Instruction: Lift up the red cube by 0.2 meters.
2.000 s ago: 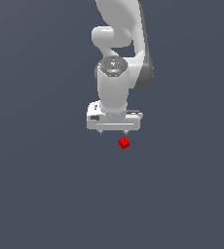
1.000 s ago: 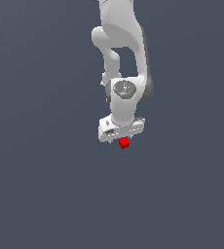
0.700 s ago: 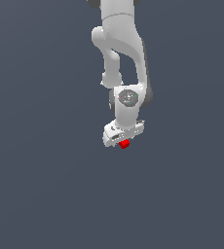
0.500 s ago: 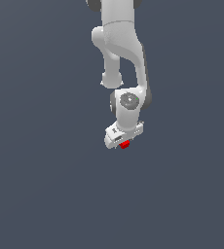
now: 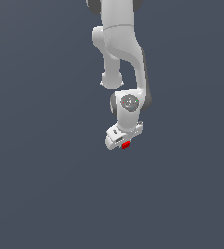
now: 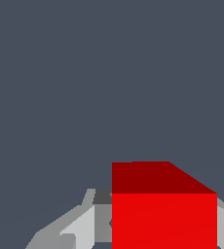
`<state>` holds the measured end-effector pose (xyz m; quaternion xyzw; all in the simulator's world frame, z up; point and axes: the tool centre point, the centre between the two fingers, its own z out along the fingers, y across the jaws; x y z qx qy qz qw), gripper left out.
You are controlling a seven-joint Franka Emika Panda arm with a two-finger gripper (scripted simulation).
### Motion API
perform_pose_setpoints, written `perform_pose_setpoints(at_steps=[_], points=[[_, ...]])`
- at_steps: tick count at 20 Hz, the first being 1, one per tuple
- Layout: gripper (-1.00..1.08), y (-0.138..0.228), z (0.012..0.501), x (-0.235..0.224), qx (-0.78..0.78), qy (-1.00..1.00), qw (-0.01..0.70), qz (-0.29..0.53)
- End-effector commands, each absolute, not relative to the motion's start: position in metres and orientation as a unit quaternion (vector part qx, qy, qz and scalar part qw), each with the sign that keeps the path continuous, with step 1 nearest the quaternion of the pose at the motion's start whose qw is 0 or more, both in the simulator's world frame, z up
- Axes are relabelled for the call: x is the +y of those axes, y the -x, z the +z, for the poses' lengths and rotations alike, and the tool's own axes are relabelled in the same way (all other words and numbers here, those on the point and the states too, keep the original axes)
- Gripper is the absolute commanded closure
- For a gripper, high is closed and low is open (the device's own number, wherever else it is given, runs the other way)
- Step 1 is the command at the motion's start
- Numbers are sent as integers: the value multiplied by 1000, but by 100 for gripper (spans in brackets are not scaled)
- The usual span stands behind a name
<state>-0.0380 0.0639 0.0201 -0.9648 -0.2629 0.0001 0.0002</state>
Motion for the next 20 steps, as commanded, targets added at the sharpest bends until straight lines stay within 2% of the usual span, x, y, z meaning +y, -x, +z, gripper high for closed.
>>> perform_pose_setpoints(at_steps=[1, 12, 20], points=[[108, 38, 20, 64, -263, 965, 0, 0], [108, 38, 27, 64, -263, 965, 0, 0], [108, 39, 66, 64, -263, 965, 0, 0]])
